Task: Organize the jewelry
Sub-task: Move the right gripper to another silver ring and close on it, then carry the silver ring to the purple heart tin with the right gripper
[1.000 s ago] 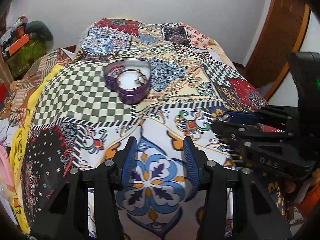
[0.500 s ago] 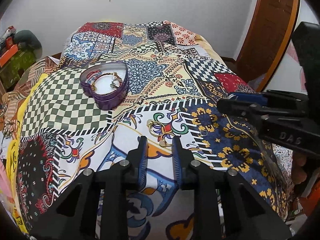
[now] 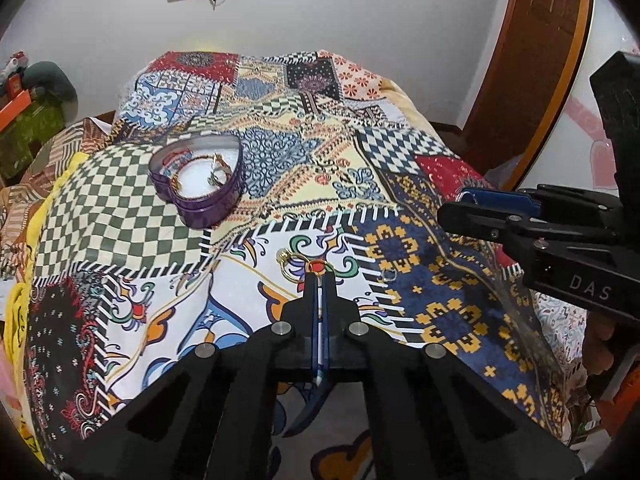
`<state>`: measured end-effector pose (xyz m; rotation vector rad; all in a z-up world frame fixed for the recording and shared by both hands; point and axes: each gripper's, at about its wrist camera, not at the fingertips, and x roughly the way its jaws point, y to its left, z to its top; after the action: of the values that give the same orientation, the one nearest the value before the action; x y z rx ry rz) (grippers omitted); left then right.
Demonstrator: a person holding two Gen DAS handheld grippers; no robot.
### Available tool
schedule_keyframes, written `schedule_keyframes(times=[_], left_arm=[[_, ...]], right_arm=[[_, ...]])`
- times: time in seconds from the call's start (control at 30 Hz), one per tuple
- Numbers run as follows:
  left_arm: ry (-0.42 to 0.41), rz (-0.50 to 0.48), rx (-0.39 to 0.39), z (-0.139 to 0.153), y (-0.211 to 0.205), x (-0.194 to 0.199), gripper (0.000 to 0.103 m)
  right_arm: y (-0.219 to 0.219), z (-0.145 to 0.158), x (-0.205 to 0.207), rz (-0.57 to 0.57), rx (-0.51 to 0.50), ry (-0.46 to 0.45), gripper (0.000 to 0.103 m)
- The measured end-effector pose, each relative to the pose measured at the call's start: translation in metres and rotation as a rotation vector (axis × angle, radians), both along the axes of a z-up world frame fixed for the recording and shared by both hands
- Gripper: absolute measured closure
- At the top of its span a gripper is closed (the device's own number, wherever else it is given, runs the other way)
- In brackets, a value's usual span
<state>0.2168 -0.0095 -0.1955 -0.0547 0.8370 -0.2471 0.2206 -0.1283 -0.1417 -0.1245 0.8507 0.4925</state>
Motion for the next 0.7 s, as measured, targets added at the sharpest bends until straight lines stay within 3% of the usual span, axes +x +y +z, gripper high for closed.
schedule_keyframes(times=[0.17,0.23,0.3,0.57,0.7], left_arm=[[0.057,0.0,-0.008,0.001,0.002,0.003,0.098],[0.094,0.001,-0.006,-0.004,0.0,0.006,0.074],[0.107,0.003,-0.013,-0.008,-0.001,0.008,0.064],[0.102,-0.01,0.004,-0.015,-0.013,0.026,0.066],[0.099,-0.01,0.026,-0.018,-0.014,0.034,0.081]], right_arm=[[-0.001,0.007,-0.003,0.0,0.01,-0.01,0.075],[-0.001,0.007,-0.004,-0.001,0.01,-0.011,0.076],[-0.001,0.007,-0.005,-0.002,0.01,-0.013,0.075],[-0.009,0.001,0.0,-0.015,0.025,0.004,0.075],[-0.013,-0.003,0.0,-0.02,0.028,0.011,0.075]])
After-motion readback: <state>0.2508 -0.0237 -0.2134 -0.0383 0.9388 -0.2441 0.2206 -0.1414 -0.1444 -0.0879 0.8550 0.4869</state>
